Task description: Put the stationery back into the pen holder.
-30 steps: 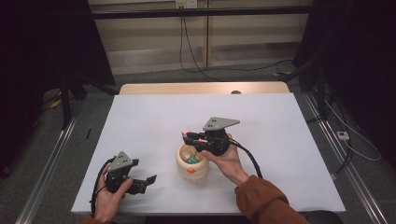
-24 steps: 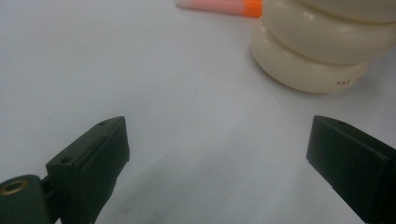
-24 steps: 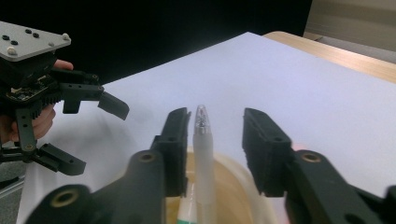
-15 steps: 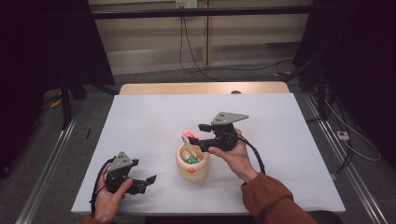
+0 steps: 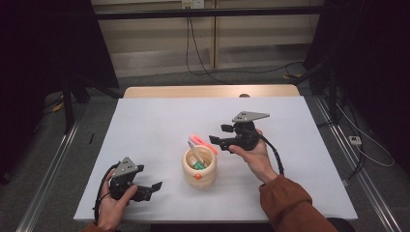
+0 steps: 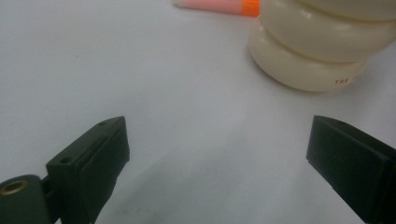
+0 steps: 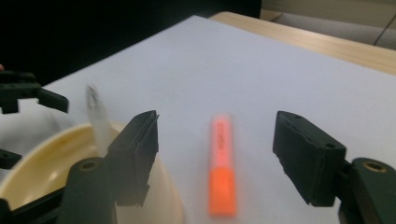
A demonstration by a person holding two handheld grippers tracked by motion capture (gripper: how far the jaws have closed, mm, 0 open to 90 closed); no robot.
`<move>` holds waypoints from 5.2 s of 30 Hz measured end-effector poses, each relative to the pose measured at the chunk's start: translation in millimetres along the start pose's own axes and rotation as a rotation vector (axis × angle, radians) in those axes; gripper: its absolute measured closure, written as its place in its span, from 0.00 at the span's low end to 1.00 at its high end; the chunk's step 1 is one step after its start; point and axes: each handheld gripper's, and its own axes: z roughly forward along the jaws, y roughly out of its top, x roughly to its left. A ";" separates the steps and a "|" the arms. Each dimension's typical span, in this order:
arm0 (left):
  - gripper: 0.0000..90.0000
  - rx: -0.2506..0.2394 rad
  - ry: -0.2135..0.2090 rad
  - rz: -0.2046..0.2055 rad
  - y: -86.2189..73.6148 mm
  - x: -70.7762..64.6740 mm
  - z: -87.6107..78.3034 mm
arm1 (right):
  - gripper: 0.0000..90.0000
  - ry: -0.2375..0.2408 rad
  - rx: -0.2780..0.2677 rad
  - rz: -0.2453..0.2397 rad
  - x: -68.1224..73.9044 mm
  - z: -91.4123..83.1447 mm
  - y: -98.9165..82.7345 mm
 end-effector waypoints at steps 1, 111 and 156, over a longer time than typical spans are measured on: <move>0.06 0.000 0.000 0.000 0.0 -0.1 0.0 | 0.38 -0.010 0.012 -0.005 -2.3 0.2 -2.4; 0.06 -0.004 0.011 -0.003 -0.6 0.7 -0.3 | 0.16 -0.044 0.290 -0.067 -49.7 37.9 -10.5; 0.06 -0.002 0.006 -0.003 -0.7 0.6 -0.1 | 0.76 0.056 0.626 -0.304 -34.1 87.7 2.9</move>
